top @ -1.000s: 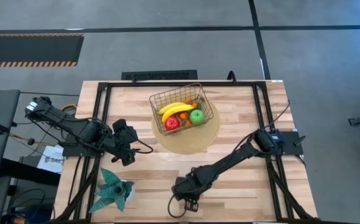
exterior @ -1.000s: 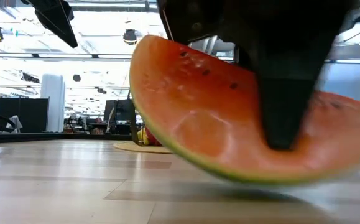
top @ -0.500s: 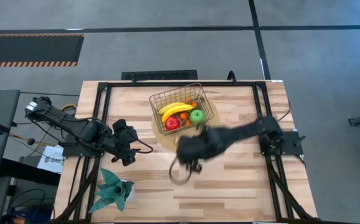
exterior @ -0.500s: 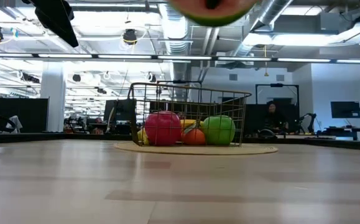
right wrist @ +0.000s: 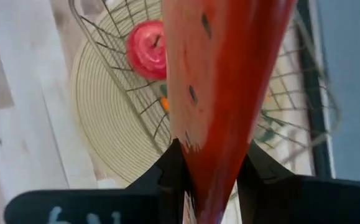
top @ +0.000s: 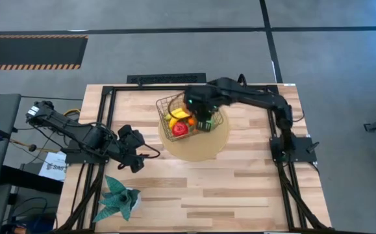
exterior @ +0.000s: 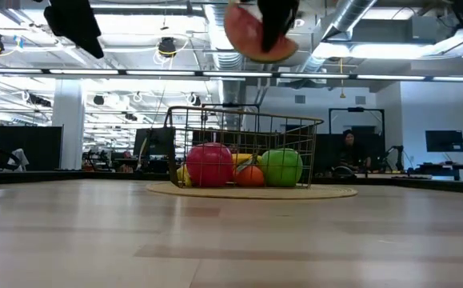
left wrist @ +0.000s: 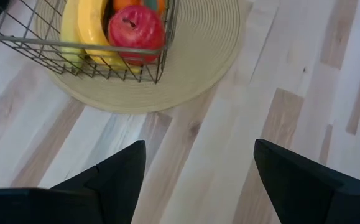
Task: Build produce basket
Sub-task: Put the watermelon into the basket
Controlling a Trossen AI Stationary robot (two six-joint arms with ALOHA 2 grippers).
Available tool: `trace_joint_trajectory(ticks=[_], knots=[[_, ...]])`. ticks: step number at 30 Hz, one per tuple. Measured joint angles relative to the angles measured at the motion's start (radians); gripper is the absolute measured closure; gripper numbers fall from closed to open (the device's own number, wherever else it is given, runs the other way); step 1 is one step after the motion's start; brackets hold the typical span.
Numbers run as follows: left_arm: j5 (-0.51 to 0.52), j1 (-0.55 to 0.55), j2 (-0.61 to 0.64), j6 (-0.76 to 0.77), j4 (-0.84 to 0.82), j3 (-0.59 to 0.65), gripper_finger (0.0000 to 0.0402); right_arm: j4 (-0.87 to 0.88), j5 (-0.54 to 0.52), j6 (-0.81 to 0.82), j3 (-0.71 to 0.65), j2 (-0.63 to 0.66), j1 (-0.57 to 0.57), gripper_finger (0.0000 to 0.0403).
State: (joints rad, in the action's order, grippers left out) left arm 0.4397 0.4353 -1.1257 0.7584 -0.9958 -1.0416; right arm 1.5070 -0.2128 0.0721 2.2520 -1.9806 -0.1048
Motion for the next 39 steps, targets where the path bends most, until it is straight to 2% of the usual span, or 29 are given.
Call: trace_joint_trajectory(ticks=[6, 11, 20, 24, 27, 32, 39], knots=[[0.035, 0.000, 0.000, 0.018, 0.043, 0.000, 0.0118, -0.059, 0.169, -0.189, 0.001, -0.109, -0.107, 0.0312], [0.057, -0.004, 0.000, 0.022, 0.077, 0.000, 0.0118, -0.081, 0.250, -0.301, 0.000, -0.202, -0.142, 0.0312], [0.065, -0.018, 0.000, 0.039, 0.075, 0.000, 0.0118, -0.084, 0.286, -0.369, 0.001, -0.325, -0.170, 0.0312], [0.065, -0.018, 0.000, 0.040, 0.074, 0.000, 0.0118, -0.090, 0.286, -0.369, 0.000, -0.333, -0.193, 0.0312], [0.064, -0.018, 0.000, 0.041, 0.071, 0.000, 0.0118, -0.096, 0.283, -0.331, 0.002, -0.329, -0.212, 0.0312], [0.065, -0.018, 0.000, 0.041, 0.071, 0.000, 0.0118, -0.030, 0.205, -0.195, 0.001, -0.331, -0.235, 0.0312], [0.065, -0.018, 0.000, 0.041, 0.071, 0.000, 0.0118, -0.019, 0.225, 0.060, 0.001, -0.331, -0.222, 0.0312]])
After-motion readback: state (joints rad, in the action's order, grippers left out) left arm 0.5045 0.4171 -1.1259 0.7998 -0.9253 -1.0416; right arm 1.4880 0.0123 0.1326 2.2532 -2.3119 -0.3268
